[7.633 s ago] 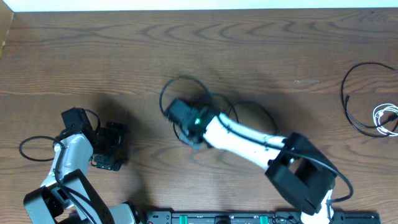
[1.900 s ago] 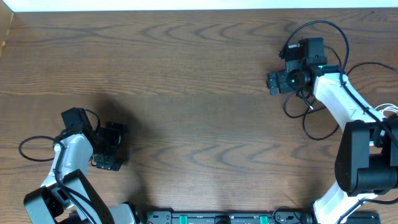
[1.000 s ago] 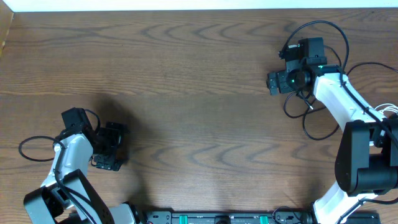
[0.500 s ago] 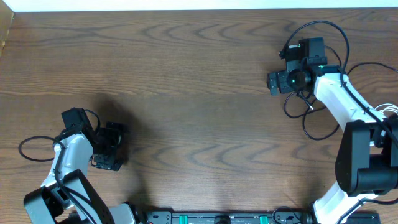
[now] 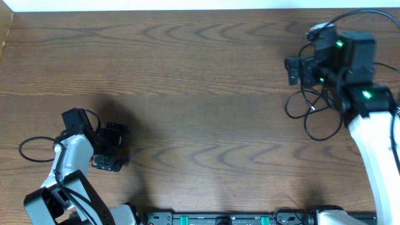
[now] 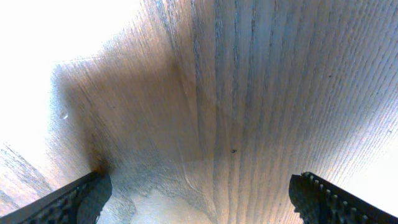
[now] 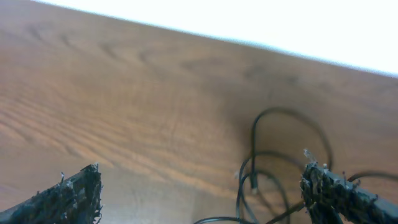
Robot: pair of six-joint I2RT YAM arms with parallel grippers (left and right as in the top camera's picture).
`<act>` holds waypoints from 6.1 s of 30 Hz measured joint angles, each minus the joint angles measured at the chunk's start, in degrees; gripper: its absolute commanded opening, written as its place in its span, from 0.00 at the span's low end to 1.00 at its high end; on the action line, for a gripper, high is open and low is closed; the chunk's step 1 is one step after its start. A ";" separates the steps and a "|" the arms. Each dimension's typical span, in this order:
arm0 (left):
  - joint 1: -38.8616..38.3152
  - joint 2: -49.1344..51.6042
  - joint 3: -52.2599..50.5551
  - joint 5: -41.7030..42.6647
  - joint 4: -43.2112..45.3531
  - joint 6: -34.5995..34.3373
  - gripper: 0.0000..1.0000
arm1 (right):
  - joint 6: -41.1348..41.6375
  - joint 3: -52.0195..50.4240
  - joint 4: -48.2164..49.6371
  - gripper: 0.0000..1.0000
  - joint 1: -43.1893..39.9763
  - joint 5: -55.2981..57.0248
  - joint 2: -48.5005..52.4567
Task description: Untangle cables
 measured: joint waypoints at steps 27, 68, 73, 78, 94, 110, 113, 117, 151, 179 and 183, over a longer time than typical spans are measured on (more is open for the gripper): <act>0.00 0.00 0.00 -0.02 0.00 0.00 0.98 | -0.02 0.02 -7.63 0.99 0.00 -0.15 -32.85; 0.02 -0.02 0.04 -0.66 0.02 0.02 0.98 | 0.20 -16.13 -35.43 0.99 -0.09 -0.17 -68.43; 0.00 -0.02 0.04 -0.68 0.02 0.02 0.98 | 0.20 -18.18 -35.39 0.99 -1.22 -0.17 -73.64; 0.02 -0.02 0.04 -0.68 0.02 0.02 0.98 | 0.20 -20.74 -34.12 0.99 -2.05 -0.15 -76.13; 0.02 -0.02 0.04 -0.68 0.02 0.02 0.98 | 0.17 -32.50 -21.68 0.99 -2.16 -0.17 -76.15; 0.00 -0.02 0.04 -0.72 0.02 0.02 0.98 | 0.20 -49.79 21.16 0.99 -7.32 -0.15 -76.11; 0.02 -0.02 0.04 -0.72 0.02 0.02 0.98 | 0.20 -49.94 23.71 0.99 -7.32 -0.20 -76.11; 0.02 -0.02 0.04 -0.72 0.02 0.02 0.98 | 0.20 -50.25 28.68 0.99 -7.32 -0.17 -76.11; 0.02 -0.02 0.04 -0.72 0.02 0.02 0.98 | 0.20 -71.34 42.51 0.99 -7.32 -0.20 -76.17; 0.02 -0.02 0.04 -0.72 0.02 0.02 0.98 | 0.20 -71.34 29.03 0.99 -7.32 -0.17 -76.11; 0.02 -0.02 0.04 -0.72 0.02 0.02 0.98 | 0.20 -71.34 29.03 0.99 -7.32 -0.17 -76.11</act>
